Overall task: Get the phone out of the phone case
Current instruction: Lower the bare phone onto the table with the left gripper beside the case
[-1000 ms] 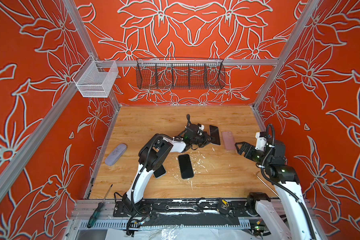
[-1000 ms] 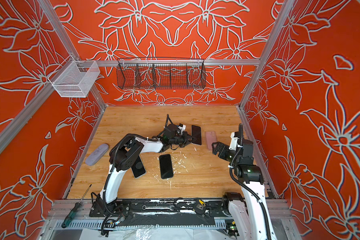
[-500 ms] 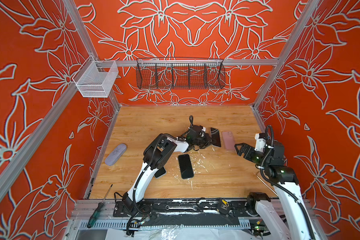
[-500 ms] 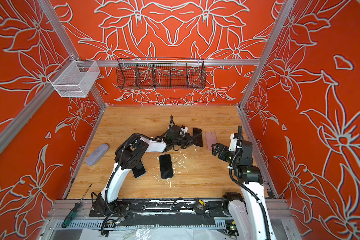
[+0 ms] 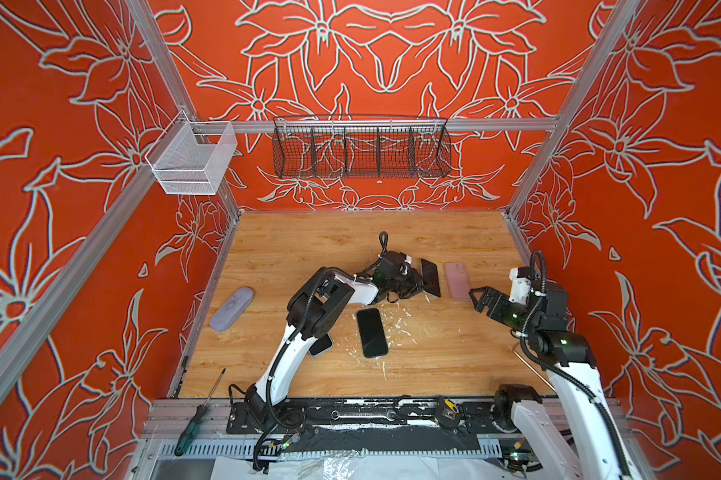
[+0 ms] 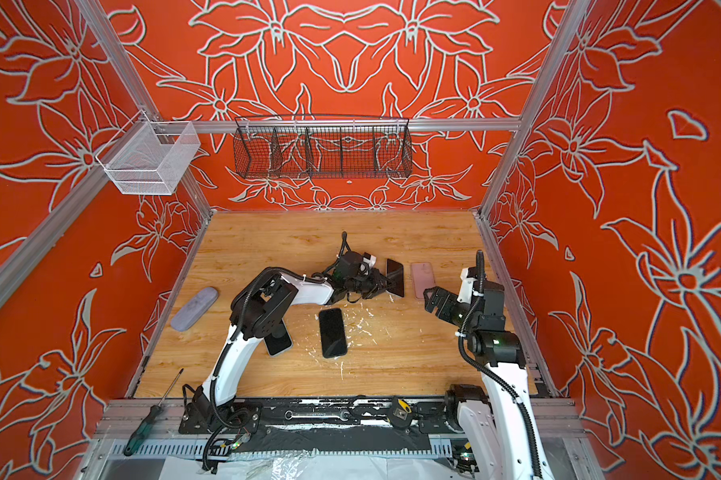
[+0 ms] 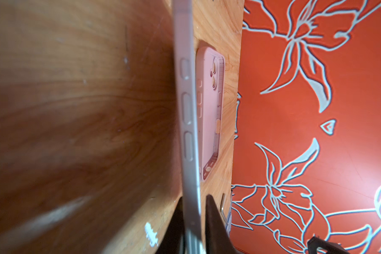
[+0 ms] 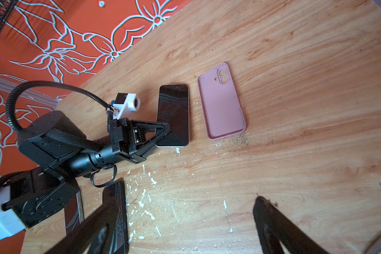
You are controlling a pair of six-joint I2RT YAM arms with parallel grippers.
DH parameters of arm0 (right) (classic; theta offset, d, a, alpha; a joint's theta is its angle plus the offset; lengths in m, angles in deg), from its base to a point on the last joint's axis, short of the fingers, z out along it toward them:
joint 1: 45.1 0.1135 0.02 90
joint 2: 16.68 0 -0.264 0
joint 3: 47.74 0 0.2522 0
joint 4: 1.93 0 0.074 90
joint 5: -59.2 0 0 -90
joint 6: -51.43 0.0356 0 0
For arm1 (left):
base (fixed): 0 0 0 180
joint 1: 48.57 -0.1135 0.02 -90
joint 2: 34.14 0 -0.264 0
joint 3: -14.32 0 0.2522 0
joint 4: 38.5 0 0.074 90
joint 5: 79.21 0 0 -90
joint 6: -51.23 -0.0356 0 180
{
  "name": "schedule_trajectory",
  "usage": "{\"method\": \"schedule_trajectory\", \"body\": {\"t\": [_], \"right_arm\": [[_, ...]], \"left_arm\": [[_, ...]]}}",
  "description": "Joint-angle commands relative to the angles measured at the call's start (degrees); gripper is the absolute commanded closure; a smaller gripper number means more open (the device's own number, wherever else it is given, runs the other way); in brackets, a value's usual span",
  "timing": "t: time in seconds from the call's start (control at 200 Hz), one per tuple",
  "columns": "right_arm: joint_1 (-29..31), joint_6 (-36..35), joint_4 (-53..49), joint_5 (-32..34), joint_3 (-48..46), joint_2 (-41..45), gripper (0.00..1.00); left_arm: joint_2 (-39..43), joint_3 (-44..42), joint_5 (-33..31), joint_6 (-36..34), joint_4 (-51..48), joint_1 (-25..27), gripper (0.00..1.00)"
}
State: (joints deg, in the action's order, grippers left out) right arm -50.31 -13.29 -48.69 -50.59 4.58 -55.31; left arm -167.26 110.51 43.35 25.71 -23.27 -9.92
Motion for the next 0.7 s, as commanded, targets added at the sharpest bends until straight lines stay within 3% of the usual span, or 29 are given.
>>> {"method": "schedule_trajectory", "body": {"t": [0.0,0.275,0.57,0.696], "right_arm": [[-0.2,-0.6,-0.5,0.3,-0.7,0.7,0.02],[-0.2,-1.6,-1.2,-0.5,-0.6,0.0,0.02],[-0.2,-1.9,-2.1,-1.5,-0.3,-0.4,0.02],[-0.2,-2.3,-3.5,-0.2,0.6,-0.7,0.02]], "left_arm": [[0.1,-0.4,-0.5,-1.8,1.6,0.2,0.8],[1.1,-0.9,-1.7,-3.6,-0.8,0.2,0.68],[2.5,-0.6,-2.3,-5.3,-3.7,0.2,0.64],[3.9,-0.9,-3.5,-7.4,-5.5,0.1,0.56]]}}
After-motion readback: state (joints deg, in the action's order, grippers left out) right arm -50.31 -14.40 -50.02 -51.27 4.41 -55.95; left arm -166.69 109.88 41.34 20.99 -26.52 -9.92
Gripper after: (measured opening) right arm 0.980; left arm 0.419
